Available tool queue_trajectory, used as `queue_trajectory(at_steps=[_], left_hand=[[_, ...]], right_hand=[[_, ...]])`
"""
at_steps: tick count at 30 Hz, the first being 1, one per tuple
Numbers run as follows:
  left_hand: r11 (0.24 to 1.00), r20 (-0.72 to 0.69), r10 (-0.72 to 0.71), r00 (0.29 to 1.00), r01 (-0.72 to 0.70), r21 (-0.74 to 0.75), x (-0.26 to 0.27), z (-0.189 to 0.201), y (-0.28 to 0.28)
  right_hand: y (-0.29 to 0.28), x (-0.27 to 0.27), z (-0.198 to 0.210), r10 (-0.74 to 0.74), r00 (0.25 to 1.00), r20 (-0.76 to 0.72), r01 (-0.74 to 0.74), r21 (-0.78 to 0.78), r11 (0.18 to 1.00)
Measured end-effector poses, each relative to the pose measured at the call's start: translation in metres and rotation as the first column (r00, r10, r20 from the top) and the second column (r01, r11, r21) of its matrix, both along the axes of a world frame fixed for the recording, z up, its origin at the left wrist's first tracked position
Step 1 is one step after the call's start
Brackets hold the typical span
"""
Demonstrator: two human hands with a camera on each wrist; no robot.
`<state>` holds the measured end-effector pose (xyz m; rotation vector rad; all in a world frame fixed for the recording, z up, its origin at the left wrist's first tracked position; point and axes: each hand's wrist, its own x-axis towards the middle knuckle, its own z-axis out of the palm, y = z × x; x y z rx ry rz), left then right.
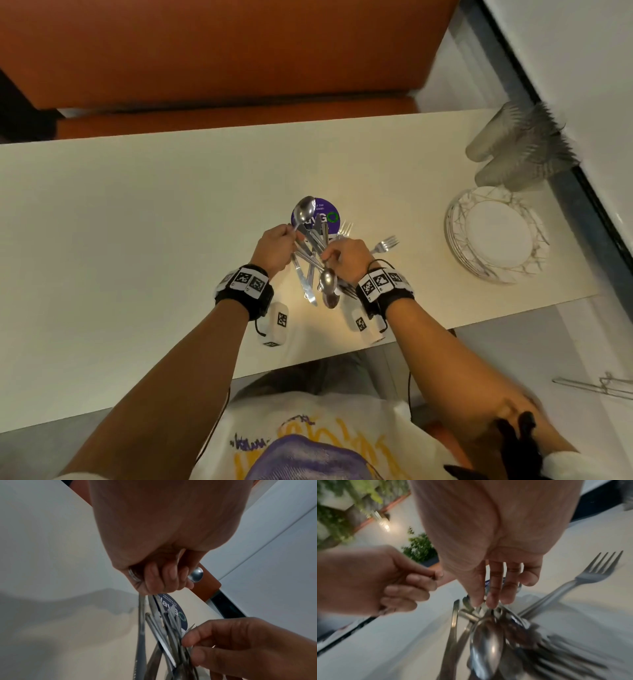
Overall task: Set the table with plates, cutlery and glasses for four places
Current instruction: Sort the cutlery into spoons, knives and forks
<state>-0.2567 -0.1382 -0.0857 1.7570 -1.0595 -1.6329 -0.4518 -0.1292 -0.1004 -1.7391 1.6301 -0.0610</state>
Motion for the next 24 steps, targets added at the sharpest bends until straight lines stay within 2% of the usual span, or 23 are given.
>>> queue_trajectory(at_steps=[3,7,14,24], left_hand=[[1.000,-0.002,0.004,1.000,-0.004,0.015,0.001,-0.004,0.006],[1.000,-0.008,0.009,1.000,-0.009,0.021,0.003,-0.006,0.009],[0.999,-0.005,0.035,0.999,-0.035,0.009,0.009,-0.006,0.010],[0.999,0.008,0.053,0.999,-0.053,0.002,0.011,-0.005,0.006]], right_hand=[[0.010,0.008,-0.001,0.039,0.996,-0.083,-0.036,0.035,0.999],[0.014,0.019,-0.004,0.017,0.982,-0.187,-0.019,-0.012,1.000],[0.011,0.029,-0.001,-0.117,0.979,-0.167,0.120,0.006,0.993],[0.010,0.040,0.002,-0.100,0.949,-0.298,0.119,0.046,0.992]])
